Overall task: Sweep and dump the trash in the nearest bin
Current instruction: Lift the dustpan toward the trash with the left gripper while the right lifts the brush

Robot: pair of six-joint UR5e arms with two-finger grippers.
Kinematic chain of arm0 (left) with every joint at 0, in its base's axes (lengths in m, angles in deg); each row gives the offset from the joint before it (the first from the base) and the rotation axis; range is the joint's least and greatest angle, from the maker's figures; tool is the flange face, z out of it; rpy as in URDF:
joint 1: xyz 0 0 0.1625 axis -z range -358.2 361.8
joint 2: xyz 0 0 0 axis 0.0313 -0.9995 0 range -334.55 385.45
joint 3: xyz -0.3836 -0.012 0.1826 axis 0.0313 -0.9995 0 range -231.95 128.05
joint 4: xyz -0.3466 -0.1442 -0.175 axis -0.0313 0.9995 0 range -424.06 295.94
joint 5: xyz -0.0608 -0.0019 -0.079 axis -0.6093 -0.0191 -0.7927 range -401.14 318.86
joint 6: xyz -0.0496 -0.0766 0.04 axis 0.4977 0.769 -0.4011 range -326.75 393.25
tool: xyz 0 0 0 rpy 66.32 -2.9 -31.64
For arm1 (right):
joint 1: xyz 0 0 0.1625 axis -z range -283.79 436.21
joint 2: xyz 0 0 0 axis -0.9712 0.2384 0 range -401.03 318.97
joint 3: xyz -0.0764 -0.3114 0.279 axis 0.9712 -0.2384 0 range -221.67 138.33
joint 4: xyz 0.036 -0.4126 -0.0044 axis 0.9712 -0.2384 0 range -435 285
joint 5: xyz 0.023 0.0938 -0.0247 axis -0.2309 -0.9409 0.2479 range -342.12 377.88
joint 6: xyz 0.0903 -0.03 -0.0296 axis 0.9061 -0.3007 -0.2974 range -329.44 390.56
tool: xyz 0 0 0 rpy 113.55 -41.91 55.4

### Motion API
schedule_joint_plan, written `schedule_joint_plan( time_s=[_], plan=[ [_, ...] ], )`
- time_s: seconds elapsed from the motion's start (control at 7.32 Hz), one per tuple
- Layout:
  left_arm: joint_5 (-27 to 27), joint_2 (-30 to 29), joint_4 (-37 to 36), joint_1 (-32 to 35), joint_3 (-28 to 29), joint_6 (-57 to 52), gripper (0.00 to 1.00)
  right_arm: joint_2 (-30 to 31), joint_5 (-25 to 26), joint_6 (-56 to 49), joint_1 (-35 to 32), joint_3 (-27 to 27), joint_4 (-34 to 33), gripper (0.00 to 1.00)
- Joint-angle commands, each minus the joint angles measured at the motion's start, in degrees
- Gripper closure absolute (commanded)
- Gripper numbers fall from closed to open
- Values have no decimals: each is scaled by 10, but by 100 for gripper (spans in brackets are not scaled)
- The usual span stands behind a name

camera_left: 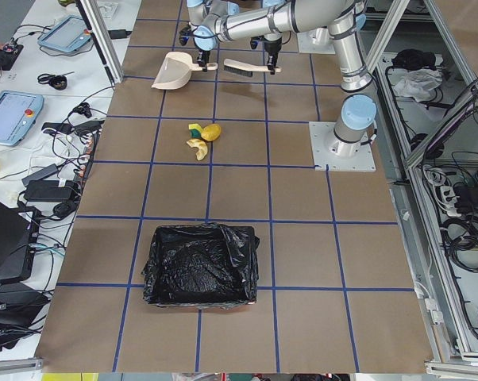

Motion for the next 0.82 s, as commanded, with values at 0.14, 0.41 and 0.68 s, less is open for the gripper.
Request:
schedule_joint_plan(
  time_s=[0.14, 0.41, 0.68],
  plan=[
    [18, 50, 63, -82, -5, -177, 100, -2, 2, 162, -4, -2, 1, 100],
    [85, 84, 107, -119, -5, -318, 100, -4, 2, 164, -4, -6, 2, 100],
    [107, 113, 129, -161, -21, -446, 100, -28, -7, 175, -4, -45, 2, 100]
  ],
)
